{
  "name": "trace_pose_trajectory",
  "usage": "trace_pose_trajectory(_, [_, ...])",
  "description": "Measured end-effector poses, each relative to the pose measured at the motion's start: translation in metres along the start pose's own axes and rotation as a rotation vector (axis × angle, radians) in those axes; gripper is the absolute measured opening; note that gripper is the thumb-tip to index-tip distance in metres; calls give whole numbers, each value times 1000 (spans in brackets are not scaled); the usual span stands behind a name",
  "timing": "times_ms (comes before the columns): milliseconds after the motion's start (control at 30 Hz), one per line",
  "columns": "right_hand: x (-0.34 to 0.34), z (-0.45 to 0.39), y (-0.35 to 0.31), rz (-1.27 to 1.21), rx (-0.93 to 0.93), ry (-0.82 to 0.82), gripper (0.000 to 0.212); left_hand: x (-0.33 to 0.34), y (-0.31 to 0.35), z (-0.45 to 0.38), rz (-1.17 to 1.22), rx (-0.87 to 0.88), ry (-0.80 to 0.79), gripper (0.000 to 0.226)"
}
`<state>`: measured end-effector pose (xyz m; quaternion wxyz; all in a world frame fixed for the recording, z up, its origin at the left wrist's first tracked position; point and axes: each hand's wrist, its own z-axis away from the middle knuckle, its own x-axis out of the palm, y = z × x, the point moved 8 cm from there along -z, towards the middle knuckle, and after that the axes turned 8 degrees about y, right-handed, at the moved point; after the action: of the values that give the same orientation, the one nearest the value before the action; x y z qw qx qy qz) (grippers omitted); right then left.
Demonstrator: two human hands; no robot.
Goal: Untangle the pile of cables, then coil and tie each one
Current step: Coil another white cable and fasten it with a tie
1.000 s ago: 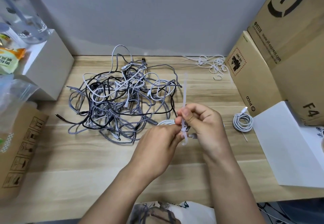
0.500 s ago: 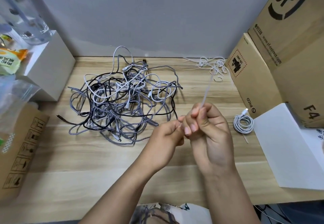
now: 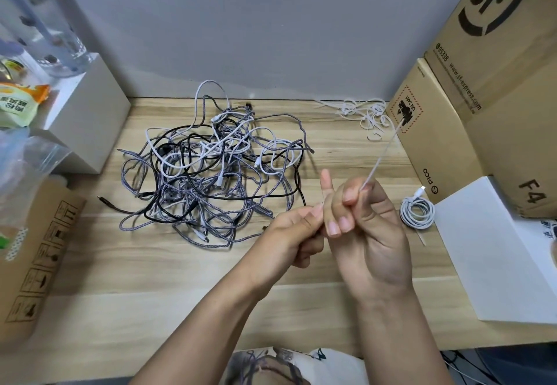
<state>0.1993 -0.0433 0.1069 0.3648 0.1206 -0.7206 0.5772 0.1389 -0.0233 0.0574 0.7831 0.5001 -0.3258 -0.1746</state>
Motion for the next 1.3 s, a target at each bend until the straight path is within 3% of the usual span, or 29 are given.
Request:
trace_pose_trajectory(200, [2, 8, 2, 123, -1, 45, 25, -2, 5, -2, -126, 40, 76, 28])
trace_pose_trajectory(300, [5, 9, 5, 343, -75, 17, 18, -11, 13, -3, -267, 186, 222, 45])
trace_pose_trajectory(433, [15, 15, 4, 577, -175, -34, 16, -17, 27, 0, -374, 326, 263, 32])
trace_pose_trajectory(533, [18, 13, 2, 460, -140, -41, 13, -19, 24, -3, -333, 285, 242, 48])
trace_pose_trajectory(667, [13, 7, -9, 371, -114, -12, 21, -25, 10, -11, -308, 225, 259, 29])
trace_pose_trajectory(900, [-13, 6, -38, 340, -146, 190, 27, -24, 4, -8, -244, 122, 196, 30])
trace_pose_trajectory(1100, [-34, 2, -46, 517, -73, 300, 23, -19, 11, -3, -130, 10, 127, 19])
trace_pose_trajectory(1200, [-33, 1, -45, 631, -58, 234, 21, -23, 3, -4, -222, -114, 123, 36])
trace_pose_trajectory(1300, [-34, 1, -42, 676, -17, 204, 23, -13, 19, 4, -229, 31, 88, 22])
